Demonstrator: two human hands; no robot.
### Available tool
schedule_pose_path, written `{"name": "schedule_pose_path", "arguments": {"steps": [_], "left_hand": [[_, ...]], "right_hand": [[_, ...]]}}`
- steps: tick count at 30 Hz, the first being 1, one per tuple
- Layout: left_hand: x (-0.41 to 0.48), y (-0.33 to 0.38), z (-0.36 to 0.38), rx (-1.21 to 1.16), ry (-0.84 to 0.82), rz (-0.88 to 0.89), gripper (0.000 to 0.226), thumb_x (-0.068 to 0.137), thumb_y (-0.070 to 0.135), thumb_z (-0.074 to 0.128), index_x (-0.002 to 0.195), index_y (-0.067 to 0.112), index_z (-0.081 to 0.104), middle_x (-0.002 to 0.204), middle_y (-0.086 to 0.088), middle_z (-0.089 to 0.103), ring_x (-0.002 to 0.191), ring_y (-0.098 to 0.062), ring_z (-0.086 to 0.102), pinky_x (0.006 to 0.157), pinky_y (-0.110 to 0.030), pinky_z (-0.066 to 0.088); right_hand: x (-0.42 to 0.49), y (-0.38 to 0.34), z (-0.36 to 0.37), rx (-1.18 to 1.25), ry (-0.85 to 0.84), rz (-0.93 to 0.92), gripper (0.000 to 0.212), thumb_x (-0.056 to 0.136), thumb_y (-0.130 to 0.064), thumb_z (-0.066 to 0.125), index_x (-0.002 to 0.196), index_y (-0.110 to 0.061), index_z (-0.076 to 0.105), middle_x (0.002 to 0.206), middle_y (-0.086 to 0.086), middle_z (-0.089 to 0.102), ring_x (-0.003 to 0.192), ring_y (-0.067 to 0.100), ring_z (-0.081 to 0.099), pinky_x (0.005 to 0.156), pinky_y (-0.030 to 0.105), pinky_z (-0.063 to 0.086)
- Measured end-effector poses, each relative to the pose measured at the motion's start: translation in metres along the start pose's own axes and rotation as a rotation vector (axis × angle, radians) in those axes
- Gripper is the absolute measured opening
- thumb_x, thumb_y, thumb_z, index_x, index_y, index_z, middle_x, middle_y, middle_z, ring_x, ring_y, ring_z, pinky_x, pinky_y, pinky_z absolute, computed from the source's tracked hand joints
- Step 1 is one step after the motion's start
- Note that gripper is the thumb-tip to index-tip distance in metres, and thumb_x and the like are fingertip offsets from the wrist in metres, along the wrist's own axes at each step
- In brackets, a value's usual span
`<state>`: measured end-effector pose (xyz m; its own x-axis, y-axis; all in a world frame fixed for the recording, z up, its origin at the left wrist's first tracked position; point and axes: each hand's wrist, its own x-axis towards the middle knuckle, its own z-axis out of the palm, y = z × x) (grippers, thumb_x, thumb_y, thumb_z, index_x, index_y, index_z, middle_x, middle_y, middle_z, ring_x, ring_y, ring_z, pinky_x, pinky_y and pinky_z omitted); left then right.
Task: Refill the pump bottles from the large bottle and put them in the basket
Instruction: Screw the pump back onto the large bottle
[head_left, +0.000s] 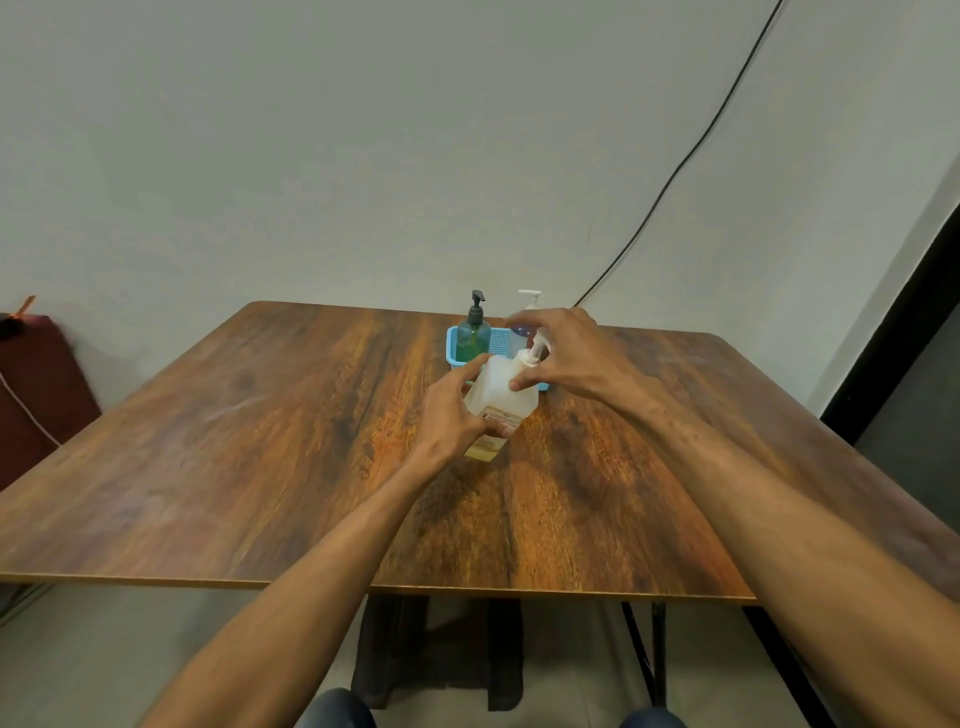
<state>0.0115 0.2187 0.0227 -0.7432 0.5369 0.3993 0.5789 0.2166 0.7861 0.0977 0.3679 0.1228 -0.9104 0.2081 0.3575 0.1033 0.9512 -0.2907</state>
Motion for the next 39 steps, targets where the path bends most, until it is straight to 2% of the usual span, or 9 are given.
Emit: {"name": "schedule_pose_path", "arguments": {"steps": [3,8,11,15,21,28,31,34,39], "left_hand": [[0.001,-0.006,0.002,-0.024,-0.004,-0.018,0.097,0.065,0.016,0.093,0.149,0.016,0.046,0.139,-0.006,0.061,0.115,-0.02,0.06,0.084,-0.023,0.047],[0.002,-0.011,0.007,-0.055,-0.072,-0.036,0.101,0.064,0.023,0.095,0.151,0.019,0.044,0.134,-0.003,0.063,0.112,-0.017,0.062,0.097,-0.039,0.056],[0.002,-0.012,0.011,-0.082,-0.103,-0.036,0.103,0.063,0.024,0.095,0.152,0.02,0.043,0.133,-0.003,0.064,0.114,-0.018,0.064,0.097,-0.042,0.057],[0.0,-0.016,0.014,-0.1,-0.116,-0.036,0.103,0.061,0.024,0.096,0.15,0.023,0.044,0.132,-0.003,0.064,0.114,-0.017,0.064,0.094,-0.037,0.058],[-0.005,-0.025,0.018,-0.133,-0.125,-0.054,0.102,0.062,0.026,0.096,0.15,0.022,0.046,0.132,0.0,0.065,0.112,-0.013,0.062,0.088,-0.023,0.053],[-0.006,-0.02,0.022,-0.161,-0.13,-0.062,0.103,0.061,0.024,0.096,0.15,0.022,0.045,0.132,0.0,0.064,0.11,-0.012,0.06,0.078,-0.01,0.046],[-0.007,-0.023,0.022,-0.164,-0.121,-0.064,0.1,0.062,0.024,0.095,0.149,0.021,0.046,0.132,0.0,0.064,0.11,-0.012,0.06,0.081,-0.013,0.047],[-0.007,-0.024,0.022,-0.159,-0.129,-0.054,0.1,0.062,0.025,0.096,0.149,0.02,0.046,0.131,-0.001,0.065,0.111,-0.015,0.063,0.092,-0.027,0.054],[-0.007,-0.019,0.02,-0.172,-0.145,-0.053,0.101,0.061,0.023,0.096,0.149,0.02,0.046,0.128,0.002,0.064,0.109,-0.011,0.061,0.08,-0.013,0.048]], "right_hand": [[-0.008,0.011,0.004,0.268,0.029,0.071,0.119,0.056,-0.041,0.096,0.153,-0.037,0.027,0.133,-0.001,0.057,0.105,0.012,0.064,0.084,0.027,0.056],[-0.027,0.019,0.018,0.773,0.123,0.184,0.087,0.066,0.001,0.089,0.141,-0.017,0.049,0.123,0.011,0.066,0.103,0.018,0.068,0.082,0.029,0.061],[-0.029,0.017,0.025,0.81,0.17,0.207,0.052,0.072,0.0,0.085,0.12,-0.008,0.067,0.113,0.004,0.072,0.105,0.019,0.069,0.089,0.038,0.06],[-0.029,0.012,0.038,0.817,0.233,0.211,0.039,0.071,-0.008,0.088,0.105,-0.006,0.07,0.103,0.004,0.072,0.094,0.019,0.07,0.074,0.025,0.061],[-0.031,0.021,0.045,0.832,0.145,0.242,0.049,0.074,-0.009,0.086,0.12,-0.011,0.069,0.115,0.006,0.07,0.106,0.023,0.065,0.088,0.033,0.056],[-0.032,0.012,0.055,0.869,0.263,0.263,0.048,0.064,-0.011,0.092,0.101,-0.012,0.062,0.103,0.008,0.068,0.091,0.015,0.064,0.079,0.032,0.057],[-0.034,0.018,0.052,0.897,0.198,0.252,0.049,0.072,-0.01,0.087,0.115,-0.015,0.064,0.115,0.006,0.069,0.108,0.022,0.064,0.091,0.038,0.056],[-0.037,0.019,0.05,0.913,0.199,0.244,0.037,0.076,-0.003,0.083,0.106,-0.019,0.07,0.114,0.003,0.072,0.108,0.024,0.067,0.091,0.042,0.058],[-0.035,0.013,0.056,0.887,0.272,0.25,0.05,0.067,-0.012,0.091,0.109,-0.014,0.064,0.111,0.008,0.069,0.102,0.021,0.067,0.085,0.032,0.058]]}}
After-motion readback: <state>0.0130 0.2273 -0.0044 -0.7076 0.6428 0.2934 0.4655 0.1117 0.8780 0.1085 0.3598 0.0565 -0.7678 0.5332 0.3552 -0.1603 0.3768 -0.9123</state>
